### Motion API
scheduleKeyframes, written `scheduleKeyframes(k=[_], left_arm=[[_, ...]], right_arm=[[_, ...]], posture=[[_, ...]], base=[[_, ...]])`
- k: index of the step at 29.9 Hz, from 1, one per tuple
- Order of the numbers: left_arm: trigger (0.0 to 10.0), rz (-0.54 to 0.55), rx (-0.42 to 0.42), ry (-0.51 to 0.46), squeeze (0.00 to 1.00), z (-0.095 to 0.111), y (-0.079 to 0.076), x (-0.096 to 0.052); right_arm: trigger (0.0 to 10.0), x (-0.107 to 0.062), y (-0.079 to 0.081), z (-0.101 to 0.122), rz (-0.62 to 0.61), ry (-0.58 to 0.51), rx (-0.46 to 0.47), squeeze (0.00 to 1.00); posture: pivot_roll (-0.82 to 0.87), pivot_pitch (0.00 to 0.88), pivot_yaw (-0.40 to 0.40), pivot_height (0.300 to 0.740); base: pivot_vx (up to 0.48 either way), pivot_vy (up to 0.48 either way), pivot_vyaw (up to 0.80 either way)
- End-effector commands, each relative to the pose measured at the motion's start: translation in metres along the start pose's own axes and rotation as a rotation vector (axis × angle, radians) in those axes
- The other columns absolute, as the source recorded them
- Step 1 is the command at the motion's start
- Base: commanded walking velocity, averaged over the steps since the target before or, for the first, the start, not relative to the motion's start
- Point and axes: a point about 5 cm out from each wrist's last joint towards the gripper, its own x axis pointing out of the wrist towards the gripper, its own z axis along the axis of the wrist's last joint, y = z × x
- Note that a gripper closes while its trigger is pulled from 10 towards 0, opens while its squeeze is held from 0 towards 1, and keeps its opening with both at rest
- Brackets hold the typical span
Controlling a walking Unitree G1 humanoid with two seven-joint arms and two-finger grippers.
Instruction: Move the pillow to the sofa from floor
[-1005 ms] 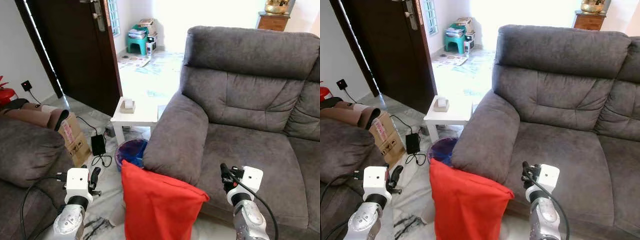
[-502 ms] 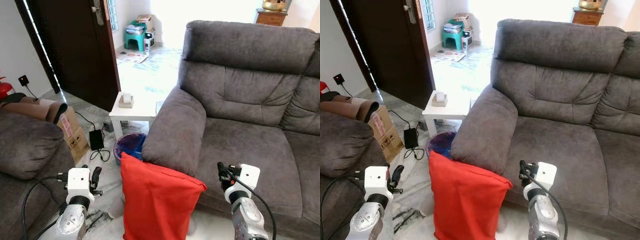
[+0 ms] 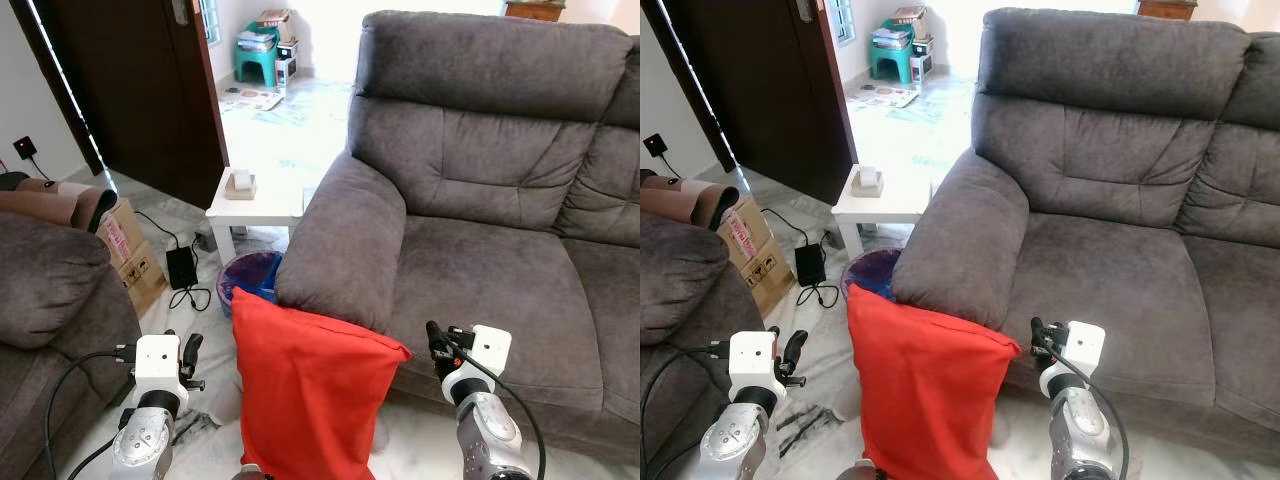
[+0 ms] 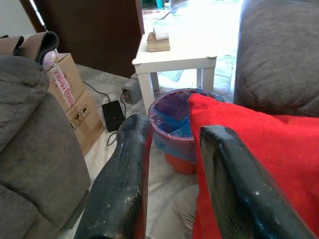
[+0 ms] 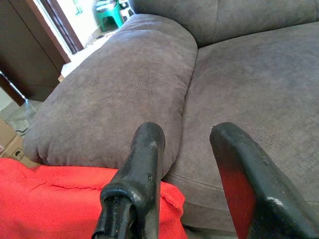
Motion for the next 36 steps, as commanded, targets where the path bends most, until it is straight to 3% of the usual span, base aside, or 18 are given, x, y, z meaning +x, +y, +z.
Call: scheduleKeyframes(k=[1, 15, 21, 36], left_arm=[[10.0, 0.012, -0.003, -0.011, 0.0, 0.005, 0.002, 0.002], [10.0, 0.028, -0.003, 0.008, 0.0, 0.001, 0.007, -0.002], [10.0, 0.023, -0.003, 0.032, 0.0, -0.003, 0.01, -0.002], [10.0, 0.021, -0.004, 0.024, 0.0, 0.0, 0.014, 0.0]], right_arm=[[10.0, 0.001, 0.004, -0.002, 0.014, 0.021, 0.003, 0.0], [10.0, 0.002, 0.005, -0.004, 0.024, 0.054, -0.002, 0.0], [10.0, 0.001, 0.007, -0.006, 0.033, 0.053, -0.007, 0.0], [10.0, 0.002, 0.013, -0.007, 0.044, 0.045, 0.01, 0.0]], posture=[[0.17, 0.075, 0.028, 0.645], [0.15, 0.081, 0.032, 0.645], [0.14, 0.078, 0.037, 0.607], [0.18, 0.069, 0.049, 0.607]], base=[[0.0, 0.0, 0.0], [0.0, 0.0, 0.0], [0.0, 0.0, 0.0], [0.0, 0.0, 0.0]])
